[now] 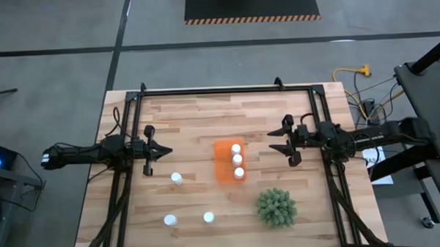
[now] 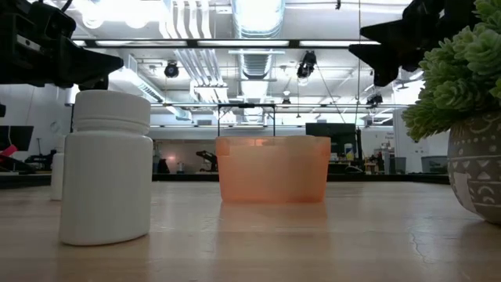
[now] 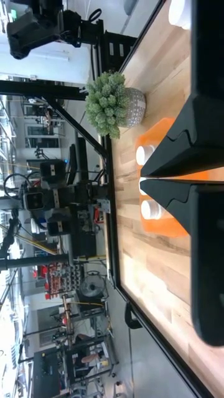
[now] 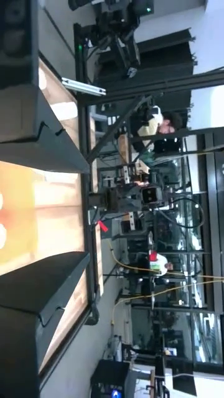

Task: Pick and place pill bottles into a basket
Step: Put the white pill bottle into the orange bin

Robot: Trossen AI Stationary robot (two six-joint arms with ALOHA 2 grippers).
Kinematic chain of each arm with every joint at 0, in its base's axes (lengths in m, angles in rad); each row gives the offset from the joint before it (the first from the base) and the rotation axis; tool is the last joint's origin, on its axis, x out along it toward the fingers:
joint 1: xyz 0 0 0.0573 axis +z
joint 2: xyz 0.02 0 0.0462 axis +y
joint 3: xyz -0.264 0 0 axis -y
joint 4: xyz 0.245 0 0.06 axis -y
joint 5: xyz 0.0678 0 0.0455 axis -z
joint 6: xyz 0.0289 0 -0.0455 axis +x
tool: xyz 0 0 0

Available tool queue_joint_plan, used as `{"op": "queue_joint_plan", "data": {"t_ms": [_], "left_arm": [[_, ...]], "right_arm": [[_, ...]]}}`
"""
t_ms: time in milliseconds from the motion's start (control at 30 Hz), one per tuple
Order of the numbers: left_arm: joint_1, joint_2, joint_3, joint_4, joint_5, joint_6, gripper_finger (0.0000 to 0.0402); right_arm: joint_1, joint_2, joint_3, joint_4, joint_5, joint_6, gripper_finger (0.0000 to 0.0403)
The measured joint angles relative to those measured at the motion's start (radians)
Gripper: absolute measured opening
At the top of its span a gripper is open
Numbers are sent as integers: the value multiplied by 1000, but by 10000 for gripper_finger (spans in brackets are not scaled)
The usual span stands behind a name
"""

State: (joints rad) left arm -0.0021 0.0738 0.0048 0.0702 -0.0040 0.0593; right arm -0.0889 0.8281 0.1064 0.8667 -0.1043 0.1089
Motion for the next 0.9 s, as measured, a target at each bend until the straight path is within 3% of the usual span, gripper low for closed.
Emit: {"op": "queue_joint_plan", "data": {"t_ms": [167, 600, 900], "left_arm": [[0, 0, 0, 0, 0, 0, 0], [0, 0, 0, 0, 0, 0, 0], [0, 0, 0, 0, 0, 0, 0]], "right_arm": [[0, -131, 13, -154, 0, -9, 206], [0, -485, -78, -283, 0, -11, 206], [0, -700, -81, -472, 4, -11, 206]]}}
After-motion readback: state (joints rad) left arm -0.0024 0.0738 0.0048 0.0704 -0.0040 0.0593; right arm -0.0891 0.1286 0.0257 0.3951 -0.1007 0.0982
